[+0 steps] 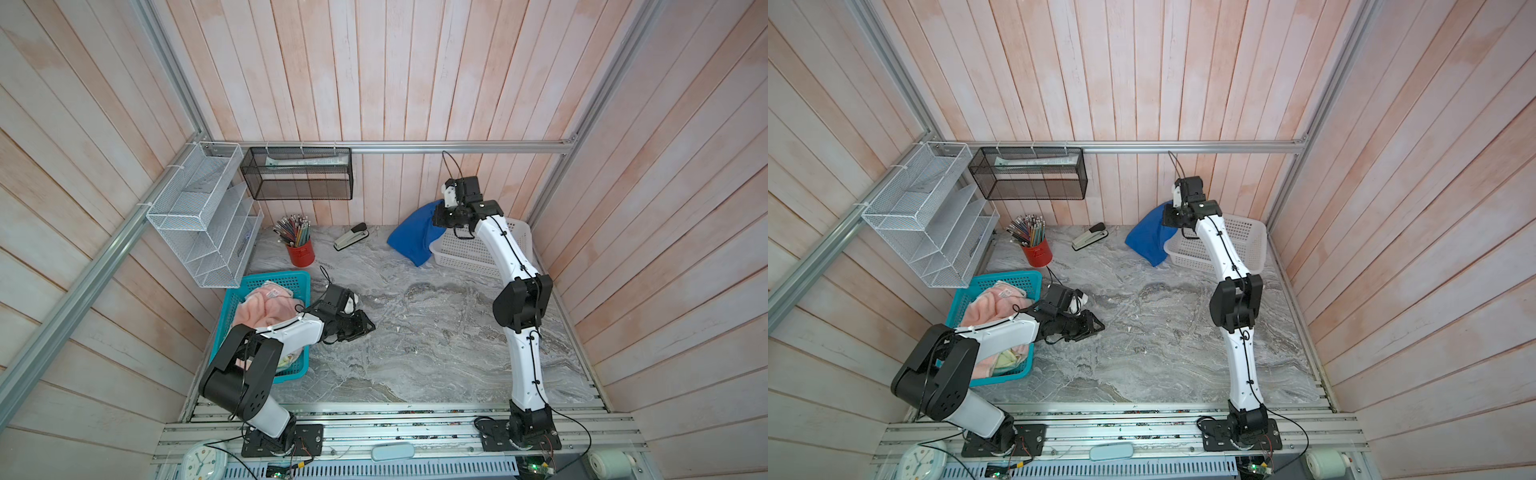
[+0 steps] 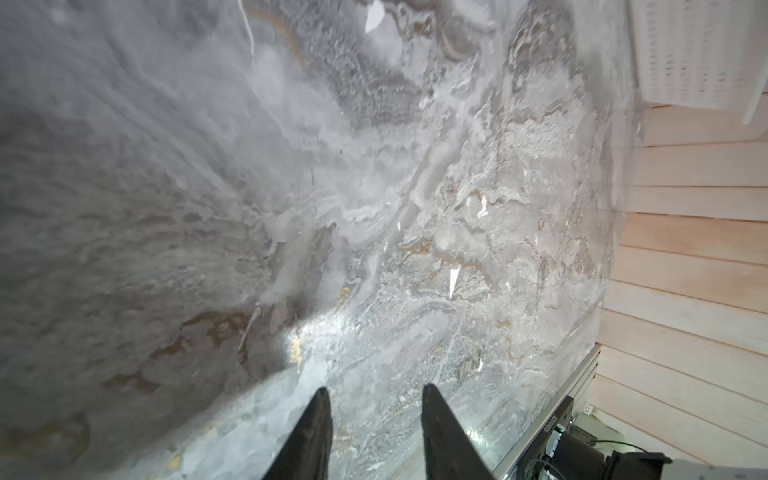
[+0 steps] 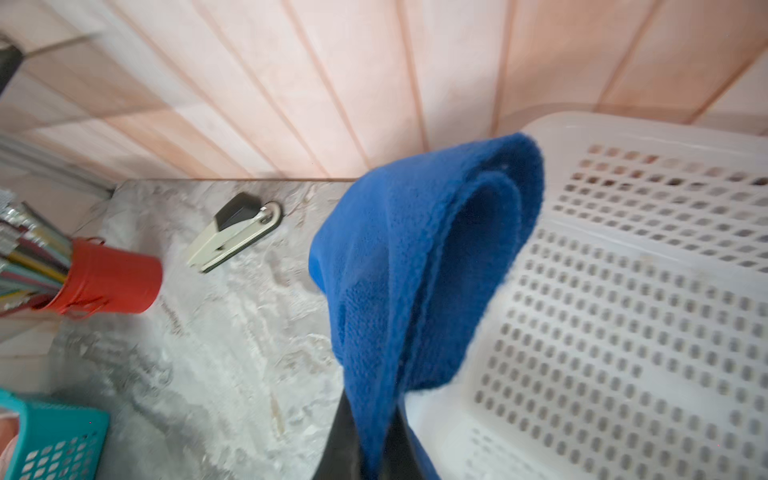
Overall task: Fold and stack the towels
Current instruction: 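Lift the folded blue towel with the right gripper toward the white basket, then lower the blue towel into the white basket with the right gripper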
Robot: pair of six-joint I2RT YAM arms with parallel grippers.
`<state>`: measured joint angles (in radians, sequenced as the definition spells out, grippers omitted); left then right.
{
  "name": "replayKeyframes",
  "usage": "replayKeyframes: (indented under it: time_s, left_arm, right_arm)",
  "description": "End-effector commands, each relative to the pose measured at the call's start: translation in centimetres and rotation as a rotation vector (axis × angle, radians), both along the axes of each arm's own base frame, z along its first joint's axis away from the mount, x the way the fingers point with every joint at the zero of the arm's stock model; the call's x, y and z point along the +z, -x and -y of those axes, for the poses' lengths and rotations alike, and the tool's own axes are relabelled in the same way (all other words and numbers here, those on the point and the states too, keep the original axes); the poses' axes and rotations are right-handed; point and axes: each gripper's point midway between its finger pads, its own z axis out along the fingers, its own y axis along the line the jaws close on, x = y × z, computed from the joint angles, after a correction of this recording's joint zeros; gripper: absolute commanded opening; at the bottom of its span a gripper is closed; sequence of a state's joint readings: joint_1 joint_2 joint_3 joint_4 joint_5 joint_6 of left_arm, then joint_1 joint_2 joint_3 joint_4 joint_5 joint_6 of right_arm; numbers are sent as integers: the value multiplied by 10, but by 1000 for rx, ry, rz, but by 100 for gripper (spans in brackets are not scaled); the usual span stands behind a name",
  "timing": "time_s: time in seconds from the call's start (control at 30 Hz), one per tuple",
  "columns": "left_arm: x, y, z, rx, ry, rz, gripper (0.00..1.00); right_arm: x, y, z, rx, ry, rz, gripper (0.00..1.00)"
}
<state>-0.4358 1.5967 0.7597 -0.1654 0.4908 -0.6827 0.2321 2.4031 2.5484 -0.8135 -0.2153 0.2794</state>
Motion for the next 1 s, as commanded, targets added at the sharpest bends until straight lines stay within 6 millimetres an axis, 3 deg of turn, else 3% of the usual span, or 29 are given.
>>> replayKeyframes:
  time_s: [0.0,0.17,0.3,0.43,0.67,0.73,0.83,0.97]
  left_arm:
    - [4,-5,8,-39,34,16,38]
    - [-4,-1,8,-51,32,-5,38]
    - [0,0,9,-60,41,-5,38]
    - [19,-3,17,-34,111,6,38]
    - [63,-6,23,-15,166,87,38]
    - [70,-7,20,-12,149,113,38]
    - [74,-7,17,-9,132,130,38]
    - [77,-7,16,-5,126,133,38]
  right_arm:
    - [-61,11,32,-27,22,-206,0]
    - [-103,25,27,7,-44,-306,0]
    - [-111,54,7,66,-41,-346,0]
    - [-110,104,-12,129,-12,-381,0]
    - [-118,224,-48,224,-44,-461,0]
    - [-116,243,-50,233,-34,-472,0]
    - [-99,245,-44,228,3,-441,0]
    - [-54,225,-45,234,37,-347,0]
